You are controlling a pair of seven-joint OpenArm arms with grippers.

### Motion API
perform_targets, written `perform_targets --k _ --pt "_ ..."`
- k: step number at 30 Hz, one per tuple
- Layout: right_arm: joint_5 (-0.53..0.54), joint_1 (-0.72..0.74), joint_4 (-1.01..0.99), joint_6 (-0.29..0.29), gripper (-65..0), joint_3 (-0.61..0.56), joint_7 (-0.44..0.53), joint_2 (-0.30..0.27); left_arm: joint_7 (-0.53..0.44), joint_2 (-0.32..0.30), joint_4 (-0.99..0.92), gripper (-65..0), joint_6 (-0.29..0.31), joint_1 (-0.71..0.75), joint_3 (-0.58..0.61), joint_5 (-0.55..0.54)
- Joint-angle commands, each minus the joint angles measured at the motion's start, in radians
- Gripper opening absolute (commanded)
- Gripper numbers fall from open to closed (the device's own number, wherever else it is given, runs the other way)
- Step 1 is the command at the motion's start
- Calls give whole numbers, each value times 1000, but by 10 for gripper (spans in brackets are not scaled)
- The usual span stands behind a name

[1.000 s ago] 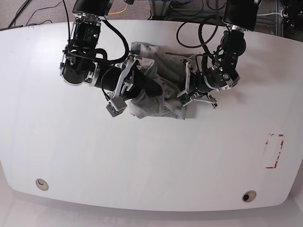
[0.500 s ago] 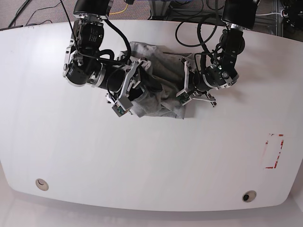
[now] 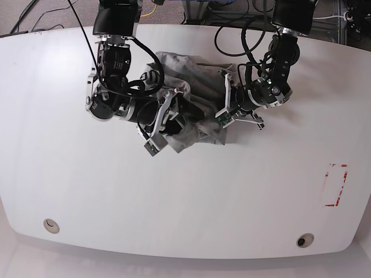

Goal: Layout the t-shirt on the table in an organized manner, then fold the t-shirt properly
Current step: 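Fold the lettering end with the right gripper over toward the left gripper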

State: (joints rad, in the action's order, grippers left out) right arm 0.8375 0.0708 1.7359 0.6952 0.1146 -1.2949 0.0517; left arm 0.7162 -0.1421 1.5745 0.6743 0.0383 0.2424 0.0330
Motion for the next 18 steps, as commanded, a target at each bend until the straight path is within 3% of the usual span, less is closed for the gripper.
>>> perform_targets --k 1,6,18 --pt "42 39 20 -27 -201 -19 28 17 69 -1 -7 -650 24 13 4 20" --pt "42 65 54 -68 -122 -68 28 20 67 3 -6 -650 24 12 5 20" --pt "42 94 82 -85 -114 -102 24 17 64 17 -10 -650 24 8 4 20"
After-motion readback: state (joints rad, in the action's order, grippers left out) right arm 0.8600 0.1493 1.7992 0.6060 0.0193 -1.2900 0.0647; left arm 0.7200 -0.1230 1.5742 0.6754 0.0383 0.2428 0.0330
